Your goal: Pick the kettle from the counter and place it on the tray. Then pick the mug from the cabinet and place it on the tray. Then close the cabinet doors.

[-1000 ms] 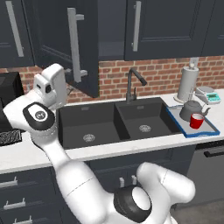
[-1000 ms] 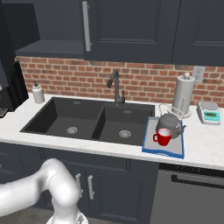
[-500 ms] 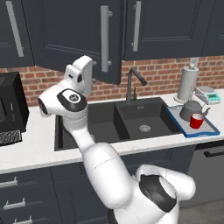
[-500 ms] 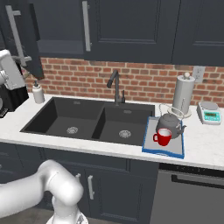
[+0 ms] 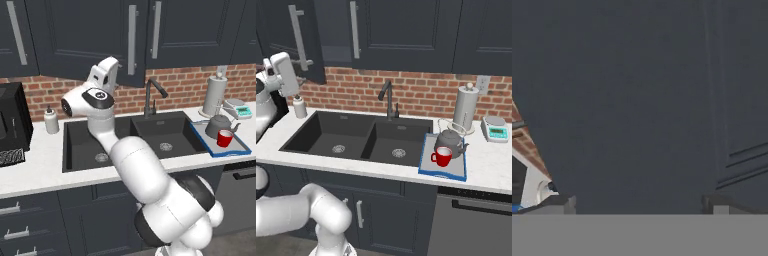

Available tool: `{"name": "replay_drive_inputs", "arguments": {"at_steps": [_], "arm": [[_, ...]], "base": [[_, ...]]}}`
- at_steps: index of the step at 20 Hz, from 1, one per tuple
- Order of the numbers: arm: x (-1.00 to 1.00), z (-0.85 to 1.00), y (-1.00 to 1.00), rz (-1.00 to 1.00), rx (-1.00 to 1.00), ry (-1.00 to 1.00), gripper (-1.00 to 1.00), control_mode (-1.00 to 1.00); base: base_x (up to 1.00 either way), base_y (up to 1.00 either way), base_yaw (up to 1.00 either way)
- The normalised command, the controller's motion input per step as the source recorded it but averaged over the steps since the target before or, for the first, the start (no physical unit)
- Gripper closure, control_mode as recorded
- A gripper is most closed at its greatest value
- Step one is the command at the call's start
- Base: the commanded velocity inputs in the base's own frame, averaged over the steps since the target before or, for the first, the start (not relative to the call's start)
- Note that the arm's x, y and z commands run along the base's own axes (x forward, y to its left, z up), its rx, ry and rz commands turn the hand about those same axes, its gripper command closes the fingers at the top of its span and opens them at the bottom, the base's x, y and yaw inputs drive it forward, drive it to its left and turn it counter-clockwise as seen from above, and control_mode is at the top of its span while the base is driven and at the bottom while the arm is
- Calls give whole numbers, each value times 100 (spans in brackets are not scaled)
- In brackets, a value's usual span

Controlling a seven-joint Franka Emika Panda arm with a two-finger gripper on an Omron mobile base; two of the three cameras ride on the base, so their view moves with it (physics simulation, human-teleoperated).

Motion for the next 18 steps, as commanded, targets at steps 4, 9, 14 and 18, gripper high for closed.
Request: {"name": "replay_drive_inputs", "arguments": {"at_steps": [4, 9, 14, 18], "arm": [[54, 24, -75, 0, 4, 2, -100, -100], [60, 20, -65, 0, 5, 1, -100, -100], [62, 15, -61, 1, 6, 0, -100, -100], [62, 12, -56, 2, 6, 0, -100, -100]], "base": [[0, 0, 0], [0, 0, 0], [0, 0, 0], [0, 0, 0]]}}
